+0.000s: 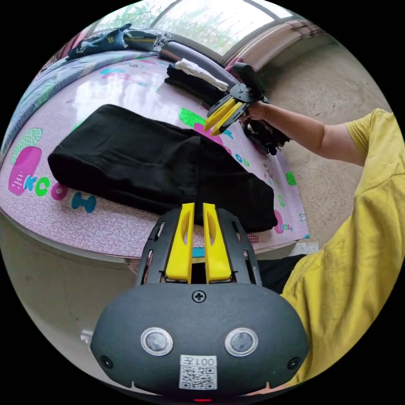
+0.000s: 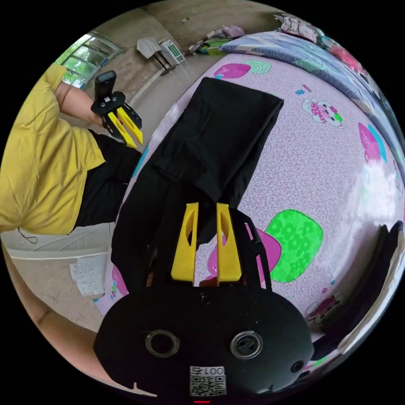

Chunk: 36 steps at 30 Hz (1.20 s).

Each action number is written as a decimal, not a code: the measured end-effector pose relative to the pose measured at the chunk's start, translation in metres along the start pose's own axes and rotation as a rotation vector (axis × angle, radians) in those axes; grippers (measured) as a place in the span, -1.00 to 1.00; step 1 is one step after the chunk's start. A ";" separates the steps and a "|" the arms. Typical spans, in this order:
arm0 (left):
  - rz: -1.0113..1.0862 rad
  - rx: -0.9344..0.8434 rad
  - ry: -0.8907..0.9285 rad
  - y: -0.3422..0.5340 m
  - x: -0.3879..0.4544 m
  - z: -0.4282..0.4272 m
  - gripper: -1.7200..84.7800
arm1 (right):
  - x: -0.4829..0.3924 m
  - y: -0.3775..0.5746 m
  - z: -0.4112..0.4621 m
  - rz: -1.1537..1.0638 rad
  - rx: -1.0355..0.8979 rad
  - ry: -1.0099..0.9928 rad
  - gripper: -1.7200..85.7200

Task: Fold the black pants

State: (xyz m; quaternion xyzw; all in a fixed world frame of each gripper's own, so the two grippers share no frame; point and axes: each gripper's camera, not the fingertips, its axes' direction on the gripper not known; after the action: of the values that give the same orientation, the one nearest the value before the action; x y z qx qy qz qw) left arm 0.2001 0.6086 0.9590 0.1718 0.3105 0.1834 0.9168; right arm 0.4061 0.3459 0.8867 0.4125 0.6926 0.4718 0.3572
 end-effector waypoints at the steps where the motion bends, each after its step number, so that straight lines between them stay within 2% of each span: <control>1: 0.000 0.012 -0.010 -0.003 -0.002 -0.003 -0.97 | 0.002 0.002 -0.010 0.023 0.060 -0.008 -0.88; 4: -0.005 0.055 -0.037 -0.028 -0.018 -0.007 -0.99 | 0.012 0.000 -0.025 0.076 0.237 -0.033 -0.92; 6: -0.046 0.081 -0.033 -0.055 -0.037 0.001 -0.99 | 0.017 -0.008 -0.021 0.084 0.273 -0.032 -0.93; 12: -0.110 0.080 0.009 -0.101 -0.077 0.033 -0.99 | 0.034 -0.033 0.021 0.106 0.180 -0.064 -0.94; 16: -0.149 -0.067 0.059 -0.102 -0.091 0.052 -0.99 | 0.031 -0.028 0.052 0.063 0.013 -0.120 -0.95; 17: -0.138 -0.109 0.066 -0.097 -0.091 0.056 -0.99 | 0.030 -0.025 0.054 0.060 0.011 -0.119 -0.95; 20: -0.156 -0.069 0.105 -0.088 -0.098 0.049 -0.99 | 0.039 -0.014 0.055 0.114 0.074 -0.172 -0.95; 23: -0.130 0.001 0.064 -0.093 -0.100 0.030 -0.99 | 0.045 -0.009 0.041 0.129 0.141 -0.192 -0.95; 25: -0.111 -0.032 0.018 -0.098 -0.102 0.026 -0.99 | 0.049 -0.004 0.043 0.145 0.098 -0.159 -0.95; 26: -0.111 -0.109 0.012 -0.101 -0.107 0.032 -0.99 | 0.051 -0.002 0.047 0.145 0.066 -0.162 -0.95; 31: -0.170 0.059 0.039 -0.105 -0.130 -0.011 -0.99 | 0.067 -0.005 0.021 0.138 0.142 -0.170 -0.95; 36: -0.440 0.342 -0.060 -0.089 -0.184 -0.090 -0.90 | 0.107 -0.024 -0.015 0.181 0.360 -0.188 -0.91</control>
State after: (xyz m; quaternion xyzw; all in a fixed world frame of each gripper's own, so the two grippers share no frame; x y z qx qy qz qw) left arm 0.0275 0.4673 0.9461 0.2579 0.3397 -0.0804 0.9009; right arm 0.3435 0.4329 0.8575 0.5723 0.6893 0.3302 0.2972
